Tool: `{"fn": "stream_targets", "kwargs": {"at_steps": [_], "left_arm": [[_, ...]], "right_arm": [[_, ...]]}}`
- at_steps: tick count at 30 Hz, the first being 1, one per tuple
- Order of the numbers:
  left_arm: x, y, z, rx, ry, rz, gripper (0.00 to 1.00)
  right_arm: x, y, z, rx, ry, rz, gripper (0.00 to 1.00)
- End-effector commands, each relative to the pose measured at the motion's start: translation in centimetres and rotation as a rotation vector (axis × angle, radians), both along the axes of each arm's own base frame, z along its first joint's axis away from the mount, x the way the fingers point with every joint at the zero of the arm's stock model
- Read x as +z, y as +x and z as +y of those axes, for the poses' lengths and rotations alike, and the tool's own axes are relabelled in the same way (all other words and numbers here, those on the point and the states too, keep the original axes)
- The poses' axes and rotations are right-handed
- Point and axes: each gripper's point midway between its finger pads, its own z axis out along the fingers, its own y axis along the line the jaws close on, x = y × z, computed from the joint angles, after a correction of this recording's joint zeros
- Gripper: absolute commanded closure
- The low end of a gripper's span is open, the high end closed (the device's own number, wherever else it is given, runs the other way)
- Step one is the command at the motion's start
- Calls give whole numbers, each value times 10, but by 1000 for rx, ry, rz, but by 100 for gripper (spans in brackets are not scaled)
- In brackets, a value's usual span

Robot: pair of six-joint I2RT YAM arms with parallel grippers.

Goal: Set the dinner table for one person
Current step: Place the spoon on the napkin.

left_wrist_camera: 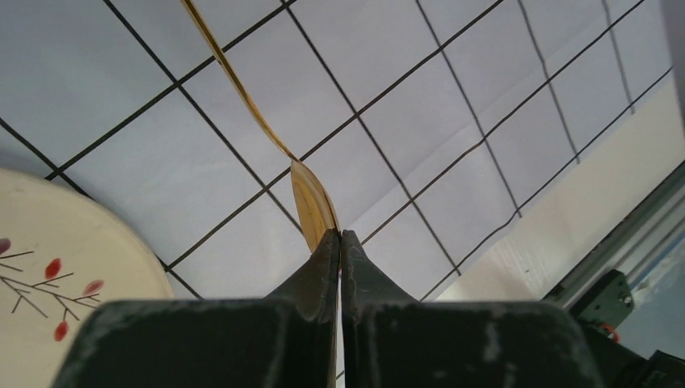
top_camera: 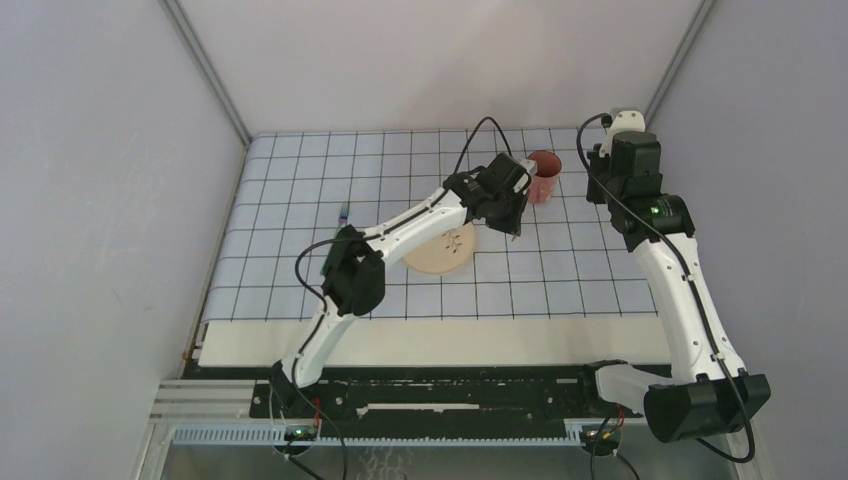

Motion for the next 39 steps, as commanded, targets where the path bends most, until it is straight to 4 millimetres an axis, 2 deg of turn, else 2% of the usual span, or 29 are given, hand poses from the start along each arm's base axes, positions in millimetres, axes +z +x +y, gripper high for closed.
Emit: {"fn": "stream_targets", "kwargs": {"at_steps": [1,11,21,26,39], "left_arm": [[27,0,-14,13,-79,-1,100],[9,-4,-14,11,-64,44,100],[-20,-32,-15,-24,-65,206,100],[-19,-33,-12,-34,-61,194,100],[-34,-41,-5,-48,-29,215,100]], "right_arm": [[9,-2,0,-5,16,-35,81],[6,0,1,-1,19,-27,81],[7,1,1,-1,18,-30,81],[6,1,2,2,21,-28,82],[5,1,3,8,22,-31,82]]}}
